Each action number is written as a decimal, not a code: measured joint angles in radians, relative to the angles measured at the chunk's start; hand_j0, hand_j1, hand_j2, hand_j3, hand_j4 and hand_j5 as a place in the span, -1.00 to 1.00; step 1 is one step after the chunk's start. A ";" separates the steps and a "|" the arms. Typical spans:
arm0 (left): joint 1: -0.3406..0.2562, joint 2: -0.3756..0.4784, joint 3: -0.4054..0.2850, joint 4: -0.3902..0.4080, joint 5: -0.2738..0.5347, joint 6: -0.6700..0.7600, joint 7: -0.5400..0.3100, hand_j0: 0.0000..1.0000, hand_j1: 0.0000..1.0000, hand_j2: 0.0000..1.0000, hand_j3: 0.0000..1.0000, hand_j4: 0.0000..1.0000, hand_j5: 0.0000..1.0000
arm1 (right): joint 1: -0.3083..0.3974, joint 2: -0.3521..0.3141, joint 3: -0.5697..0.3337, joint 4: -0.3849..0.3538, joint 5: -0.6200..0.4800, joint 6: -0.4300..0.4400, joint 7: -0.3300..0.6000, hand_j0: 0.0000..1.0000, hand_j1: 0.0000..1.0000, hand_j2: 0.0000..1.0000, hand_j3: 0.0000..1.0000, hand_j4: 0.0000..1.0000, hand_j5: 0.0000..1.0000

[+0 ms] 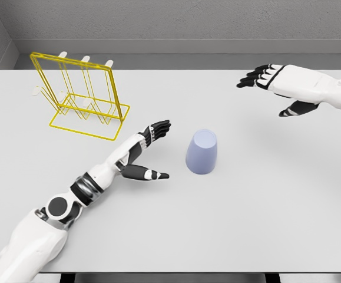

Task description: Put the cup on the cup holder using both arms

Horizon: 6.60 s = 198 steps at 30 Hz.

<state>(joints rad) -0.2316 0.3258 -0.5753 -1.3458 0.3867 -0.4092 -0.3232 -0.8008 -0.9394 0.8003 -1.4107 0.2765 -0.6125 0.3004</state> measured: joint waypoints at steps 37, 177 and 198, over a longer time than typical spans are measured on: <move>-0.081 -0.147 -0.009 0.132 -0.079 0.007 -0.001 1.00 1.00 1.00 1.00 1.00 1.00 | -0.003 0.029 0.001 0.092 0.000 0.000 0.007 1.00 1.00 1.00 1.00 1.00 1.00; -0.100 0.356 0.300 -0.192 0.281 0.064 -0.046 -0.22 -0.22 -0.22 -0.22 -0.22 -0.22 | 0.008 0.025 0.000 0.144 0.001 0.000 0.003 1.00 1.00 1.00 1.00 1.00 1.00; -0.089 0.281 0.287 -0.151 0.243 0.068 -0.048 0.95 0.95 0.95 0.95 0.95 0.95 | 0.006 0.021 0.000 0.144 0.000 0.000 0.001 1.00 1.00 1.00 1.00 1.00 1.00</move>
<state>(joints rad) -0.3206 0.6063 -0.2886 -1.4969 0.6293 -0.3408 -0.3713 -0.7946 -0.9187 0.8004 -1.2668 0.2764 -0.6124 0.3012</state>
